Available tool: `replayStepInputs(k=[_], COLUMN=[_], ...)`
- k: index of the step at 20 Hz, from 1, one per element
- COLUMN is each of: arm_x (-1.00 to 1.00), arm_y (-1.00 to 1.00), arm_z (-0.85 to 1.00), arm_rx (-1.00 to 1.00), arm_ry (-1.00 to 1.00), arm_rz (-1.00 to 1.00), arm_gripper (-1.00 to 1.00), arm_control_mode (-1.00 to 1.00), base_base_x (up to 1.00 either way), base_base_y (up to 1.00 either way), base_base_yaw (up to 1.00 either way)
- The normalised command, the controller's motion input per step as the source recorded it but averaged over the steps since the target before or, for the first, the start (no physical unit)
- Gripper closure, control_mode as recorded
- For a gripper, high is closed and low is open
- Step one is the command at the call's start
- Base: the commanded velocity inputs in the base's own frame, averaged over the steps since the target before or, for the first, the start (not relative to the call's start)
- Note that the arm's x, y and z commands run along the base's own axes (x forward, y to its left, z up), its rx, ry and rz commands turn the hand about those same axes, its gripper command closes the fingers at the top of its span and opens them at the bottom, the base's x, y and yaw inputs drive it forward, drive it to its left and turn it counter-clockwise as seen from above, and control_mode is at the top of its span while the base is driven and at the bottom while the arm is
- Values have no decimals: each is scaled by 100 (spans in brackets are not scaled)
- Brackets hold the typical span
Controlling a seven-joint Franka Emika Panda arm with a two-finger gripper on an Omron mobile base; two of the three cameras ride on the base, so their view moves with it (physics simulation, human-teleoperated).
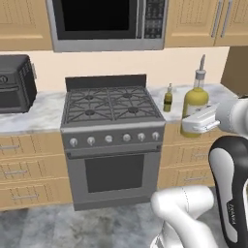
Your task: Take 2 condiments from the cabinet and move them on the counter near the stove.Make sure the condiments are lined up with each other, next to each other.
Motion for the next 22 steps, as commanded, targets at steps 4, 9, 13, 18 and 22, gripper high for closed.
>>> replayStepInputs(k=[4, 9, 13, 18, 22], arm_x=[0, 0, 0, 0, 0], arm_y=[0, 0, 0, 0, 0], arm_z=[0, 0, 0, 0, 0], arm_rx=[0, 0, 0, 0, 0], arm_ry=[0, 0, 0, 0, 0], arm_rz=[0, 0, 0, 0, 0], arm_gripper=[100, 100, 100, 100, 100], arm_control_mode=[100, 100, 100, 100, 100], base_base_x=[50, 65, 71, 61, 43], base_base_y=[46, 8, 3, 8, 12], base_base_yaw=[-16, -19, -19, -18, -16])
